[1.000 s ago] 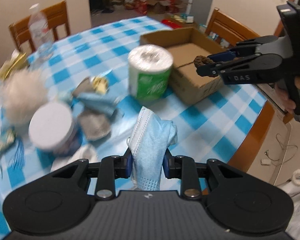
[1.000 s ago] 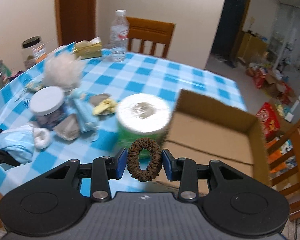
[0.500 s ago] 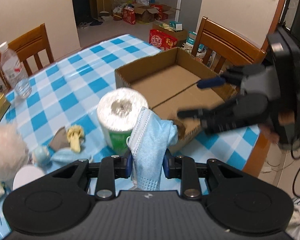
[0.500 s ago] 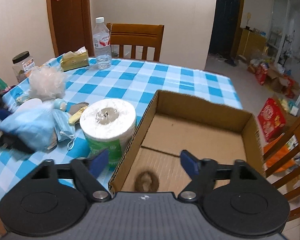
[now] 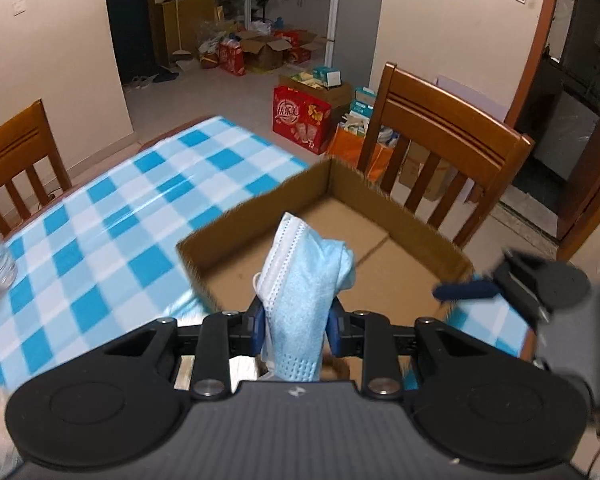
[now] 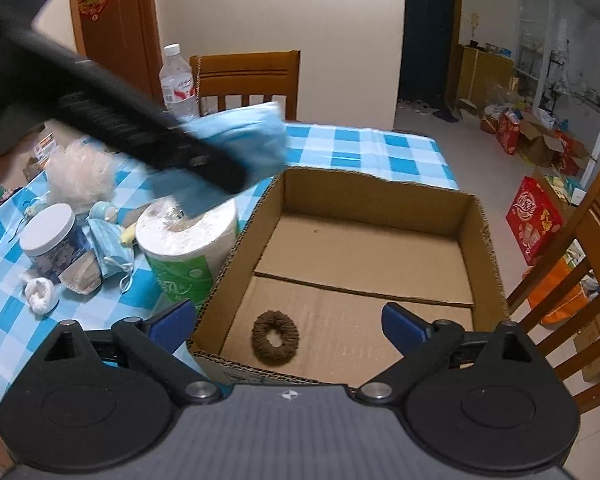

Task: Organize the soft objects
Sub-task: 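Carry both items into the cardboard box and open both grippers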

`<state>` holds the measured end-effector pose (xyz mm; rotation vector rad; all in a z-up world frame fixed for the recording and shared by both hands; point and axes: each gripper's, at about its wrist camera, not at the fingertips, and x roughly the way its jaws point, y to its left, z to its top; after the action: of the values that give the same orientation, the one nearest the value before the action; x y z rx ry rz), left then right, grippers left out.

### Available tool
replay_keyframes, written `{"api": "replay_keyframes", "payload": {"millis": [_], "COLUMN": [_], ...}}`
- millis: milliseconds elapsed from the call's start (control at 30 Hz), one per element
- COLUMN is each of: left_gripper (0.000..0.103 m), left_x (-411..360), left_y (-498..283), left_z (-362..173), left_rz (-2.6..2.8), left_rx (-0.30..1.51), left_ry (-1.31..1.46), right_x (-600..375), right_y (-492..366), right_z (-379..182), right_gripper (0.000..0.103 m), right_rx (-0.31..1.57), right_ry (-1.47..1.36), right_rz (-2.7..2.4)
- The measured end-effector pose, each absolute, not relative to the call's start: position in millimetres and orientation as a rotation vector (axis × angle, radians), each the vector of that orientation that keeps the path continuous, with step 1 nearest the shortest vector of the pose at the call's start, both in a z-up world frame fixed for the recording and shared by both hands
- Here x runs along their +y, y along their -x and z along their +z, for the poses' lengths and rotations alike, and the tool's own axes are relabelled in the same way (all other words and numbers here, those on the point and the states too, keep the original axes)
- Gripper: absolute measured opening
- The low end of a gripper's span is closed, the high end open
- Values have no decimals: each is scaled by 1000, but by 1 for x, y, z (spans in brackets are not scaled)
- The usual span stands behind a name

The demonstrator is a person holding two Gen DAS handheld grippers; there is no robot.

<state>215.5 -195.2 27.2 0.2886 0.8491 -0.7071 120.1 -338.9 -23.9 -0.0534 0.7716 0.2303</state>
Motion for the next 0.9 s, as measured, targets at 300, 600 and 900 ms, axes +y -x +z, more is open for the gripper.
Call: {"api": "replay_keyframes", "payload": {"millis": [300, 600, 900], "left_gripper": [99, 99, 101], "left_x": [-229, -217, -195], "left_y": [-250, -235, -212], "left_z": [6, 12, 23], "left_rz": [-652, -626, -573], "left_rx": [830, 820, 803], "left_ry": [-293, -321, -279], "right_x": [-350, -350, -341], "right_y": [-120, -126, -127], "right_z": [-26, -27, -26], "right_gripper": [101, 101, 101], "right_rx": [782, 788, 792], "right_ry": [28, 24, 40], "right_rz": [198, 202, 205]}}
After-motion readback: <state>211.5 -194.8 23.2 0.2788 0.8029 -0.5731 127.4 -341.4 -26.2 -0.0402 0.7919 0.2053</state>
